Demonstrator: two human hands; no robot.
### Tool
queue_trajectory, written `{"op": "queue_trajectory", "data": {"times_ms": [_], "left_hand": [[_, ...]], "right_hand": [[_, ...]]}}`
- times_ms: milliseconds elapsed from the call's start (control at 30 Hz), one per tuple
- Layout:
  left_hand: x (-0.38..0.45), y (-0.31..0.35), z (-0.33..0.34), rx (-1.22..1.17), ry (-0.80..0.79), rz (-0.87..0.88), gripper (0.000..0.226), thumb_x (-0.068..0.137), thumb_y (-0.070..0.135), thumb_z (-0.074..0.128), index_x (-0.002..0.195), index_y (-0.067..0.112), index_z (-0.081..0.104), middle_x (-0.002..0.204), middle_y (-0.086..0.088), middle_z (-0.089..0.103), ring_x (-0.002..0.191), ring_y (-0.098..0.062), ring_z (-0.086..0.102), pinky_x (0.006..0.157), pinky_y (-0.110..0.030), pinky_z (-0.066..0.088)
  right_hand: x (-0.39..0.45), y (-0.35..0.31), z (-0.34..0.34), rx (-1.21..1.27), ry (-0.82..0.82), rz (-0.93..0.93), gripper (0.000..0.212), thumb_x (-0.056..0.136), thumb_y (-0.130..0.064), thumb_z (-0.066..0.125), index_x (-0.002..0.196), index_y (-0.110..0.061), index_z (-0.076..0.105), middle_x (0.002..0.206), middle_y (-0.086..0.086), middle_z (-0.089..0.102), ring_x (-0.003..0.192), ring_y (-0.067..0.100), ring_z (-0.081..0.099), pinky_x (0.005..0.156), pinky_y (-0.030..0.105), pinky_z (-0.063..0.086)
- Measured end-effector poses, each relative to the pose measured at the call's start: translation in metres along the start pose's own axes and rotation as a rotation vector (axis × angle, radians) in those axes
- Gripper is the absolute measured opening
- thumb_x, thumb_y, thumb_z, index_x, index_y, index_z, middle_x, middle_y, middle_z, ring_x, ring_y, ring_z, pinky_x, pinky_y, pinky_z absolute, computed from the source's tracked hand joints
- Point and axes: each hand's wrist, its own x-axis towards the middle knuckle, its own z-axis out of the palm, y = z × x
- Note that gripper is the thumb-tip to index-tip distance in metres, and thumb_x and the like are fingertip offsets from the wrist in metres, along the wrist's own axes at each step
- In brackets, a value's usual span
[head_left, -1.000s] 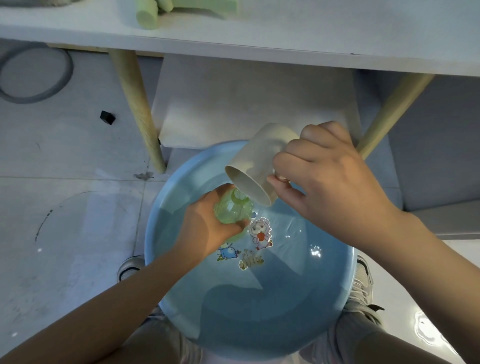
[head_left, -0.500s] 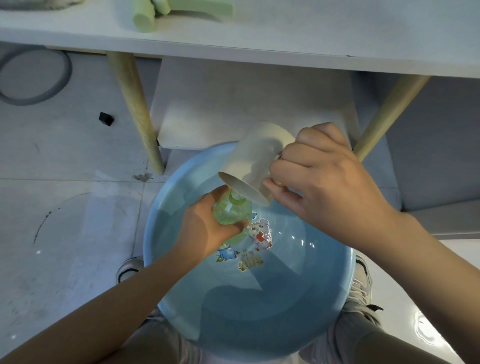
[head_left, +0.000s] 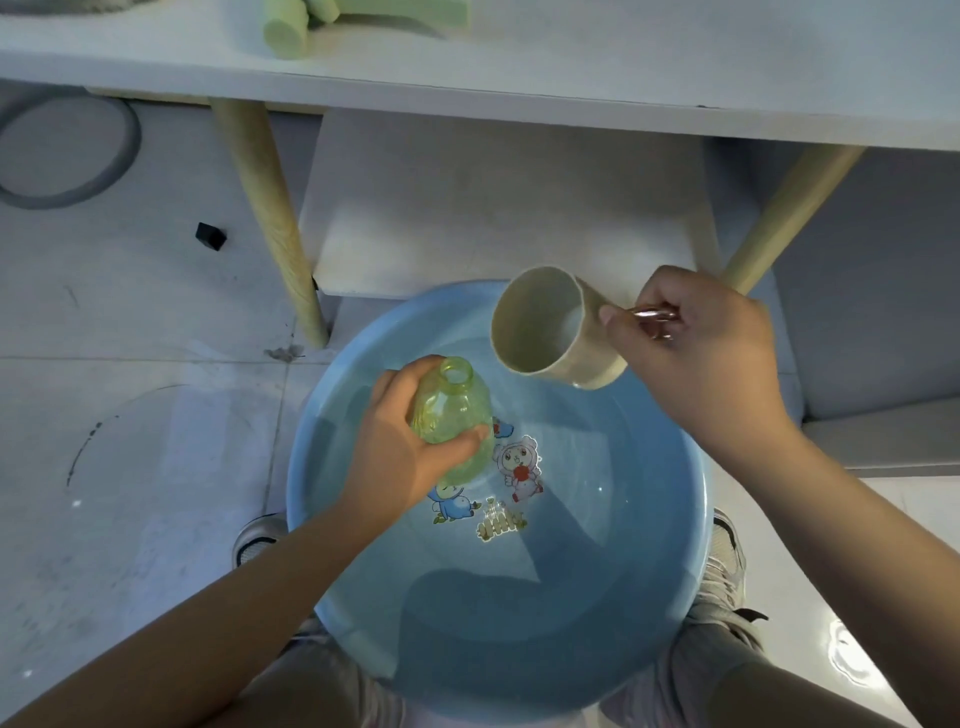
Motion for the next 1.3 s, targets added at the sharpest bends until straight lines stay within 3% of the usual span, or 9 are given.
{"op": "queue_trajectory", "data": {"times_ms": [167, 400, 500, 600, 767, 867, 967, 1133, 1300], "left_hand": [[-0.003, -0.008, -0.002, 0.013, -0.011, -0.007, 0.066, 0.063, 0.035, 0.080, 0.121, 0.039, 0.050, 0.119, 0.007, 0.047, 0.112, -0.005, 0.051, 0.100, -0.035, 0.047], [-0.002, -0.010, -0.008, -0.002, 0.005, -0.046, 0.060, 0.074, 0.028, 0.080, 0.108, 0.055, 0.040, 0.108, 0.024, 0.055, 0.103, 0.008, 0.051, 0.091, -0.026, 0.045], [-0.003, -0.013, -0.010, -0.014, -0.001, -0.053, 0.058, 0.074, 0.034, 0.077, 0.113, 0.052, 0.039, 0.108, 0.022, 0.057, 0.104, 0.000, 0.055, 0.092, -0.030, 0.048], [-0.004, -0.014, -0.008, -0.013, -0.024, -0.037, 0.060, 0.074, 0.038, 0.074, 0.124, 0.040, 0.040, 0.114, 0.012, 0.060, 0.108, -0.010, 0.057, 0.095, -0.037, 0.050], [-0.005, -0.015, -0.007, 0.018, -0.026, -0.030, 0.068, 0.072, 0.037, 0.079, 0.126, 0.043, 0.038, 0.115, 0.017, 0.058, 0.107, -0.005, 0.057, 0.094, -0.035, 0.051], [-0.004, -0.017, -0.006, 0.047, -0.027, -0.049, 0.078, 0.067, 0.034, 0.083, 0.133, 0.039, 0.040, 0.115, 0.014, 0.059, 0.105, -0.007, 0.058, 0.095, -0.034, 0.050], [-0.004, -0.021, -0.006, 0.056, -0.012, -0.058, 0.076, 0.062, 0.041, 0.086, 0.125, 0.045, 0.044, 0.112, 0.015, 0.063, 0.106, -0.009, 0.060, 0.094, -0.038, 0.051], [-0.004, -0.023, -0.008, 0.054, 0.038, -0.062, 0.065, 0.062, 0.041, 0.086, 0.111, 0.054, 0.045, 0.109, 0.018, 0.064, 0.105, -0.007, 0.060, 0.095, -0.036, 0.050], [-0.003, -0.022, -0.009, 0.035, 0.071, -0.048, 0.063, 0.064, 0.037, 0.085, 0.112, 0.050, 0.047, 0.108, 0.018, 0.063, 0.103, -0.006, 0.060, 0.093, -0.035, 0.051]], "right_hand": [[-0.008, 0.035, 0.031, -0.311, -0.138, -0.073, 0.025, 0.079, -0.020, 0.066, 0.062, -0.008, 0.052, 0.056, 0.010, 0.058, 0.057, 0.032, 0.056, 0.054, 0.029, 0.035], [-0.027, 0.057, 0.075, -0.542, -0.334, -0.185, 0.031, 0.048, -0.007, 0.084, 0.051, -0.007, 0.053, 0.043, 0.007, 0.050, 0.040, 0.027, 0.050, 0.049, 0.026, 0.041], [-0.028, 0.059, 0.089, -0.549, -0.384, -0.172, 0.032, 0.044, -0.006, 0.087, 0.052, -0.007, 0.056, 0.043, 0.008, 0.052, 0.041, 0.027, 0.053, 0.050, 0.026, 0.043], [-0.030, 0.062, 0.097, -0.527, -0.430, -0.165, 0.026, 0.051, -0.005, 0.084, 0.055, -0.004, 0.058, 0.047, 0.011, 0.055, 0.046, 0.030, 0.056, 0.054, 0.030, 0.045], [-0.031, 0.063, 0.107, -0.527, -0.453, -0.214, 0.031, 0.045, -0.004, 0.085, 0.052, -0.007, 0.056, 0.044, 0.007, 0.052, 0.042, 0.029, 0.053, 0.050, 0.029, 0.043], [-0.026, 0.060, 0.109, -0.546, -0.479, -0.219, 0.011, 0.075, -0.010, 0.069, 0.073, -0.002, 0.062, 0.068, 0.014, 0.062, 0.069, 0.033, 0.059, 0.069, 0.033, 0.039], [-0.019, 0.059, 0.106, -0.492, -0.548, -0.121, 0.016, 0.090, -0.019, 0.050, 0.090, -0.007, 0.059, 0.090, 0.012, 0.063, 0.090, 0.031, 0.056, 0.075, 0.031, 0.031], [-0.009, 0.070, 0.096, -0.222, -0.586, 0.284, 0.037, 0.087, -0.030, 0.058, 0.059, -0.016, 0.039, 0.064, 0.001, 0.047, 0.064, 0.019, 0.045, 0.051, 0.029, 0.029], [-0.024, 0.085, 0.082, 0.162, -0.477, 0.585, 0.028, 0.080, -0.017, 0.064, 0.062, -0.006, 0.045, 0.062, 0.005, 0.037, 0.060, 0.014, 0.033, 0.052, 0.026, 0.028]]}}
